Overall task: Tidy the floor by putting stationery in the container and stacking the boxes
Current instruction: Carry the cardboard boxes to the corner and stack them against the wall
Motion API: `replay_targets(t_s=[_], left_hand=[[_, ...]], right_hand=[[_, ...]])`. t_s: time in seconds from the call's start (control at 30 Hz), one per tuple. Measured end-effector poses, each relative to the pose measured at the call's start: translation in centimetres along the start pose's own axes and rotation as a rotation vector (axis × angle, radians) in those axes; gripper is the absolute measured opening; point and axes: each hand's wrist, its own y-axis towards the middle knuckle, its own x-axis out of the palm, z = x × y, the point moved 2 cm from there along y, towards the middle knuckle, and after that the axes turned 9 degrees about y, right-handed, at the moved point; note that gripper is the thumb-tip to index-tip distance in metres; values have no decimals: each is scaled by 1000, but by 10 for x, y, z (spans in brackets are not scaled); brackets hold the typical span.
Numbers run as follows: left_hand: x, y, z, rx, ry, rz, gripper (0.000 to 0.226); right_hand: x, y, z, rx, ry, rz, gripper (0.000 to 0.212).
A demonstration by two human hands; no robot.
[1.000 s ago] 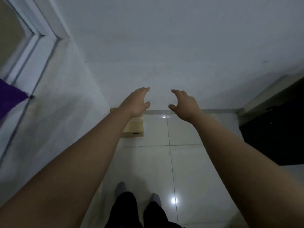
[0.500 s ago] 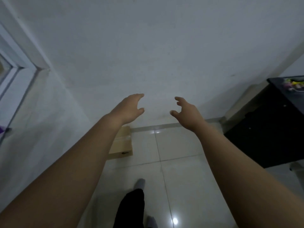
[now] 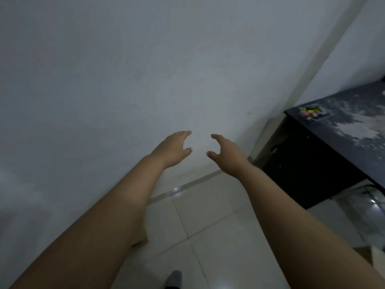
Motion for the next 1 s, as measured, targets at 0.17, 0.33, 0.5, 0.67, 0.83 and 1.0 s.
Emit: replay_targets(t_s=[0.17,0.33,0.5,0.67,0.83,1.0], left_hand=[[18,58,65,207,13,-67,61],[55,77,135,391,34,-178,62],[109,78,219,521,57,-274,62],[171,58,303,607,72,-374,63],[236,26,383,719,87,-495,62],[289,-6,451,803,134,-590,60]], right_hand=[[-47,-7,39,136,40,169,61],[-85,-44,94,305,109,288,62],[-124,-108,166,510,118,421,63],[-152,-181,230,676,120,503,62],[-178,-262,288,766,144,507,60],[-194,-334,344,850,212,567,58]])
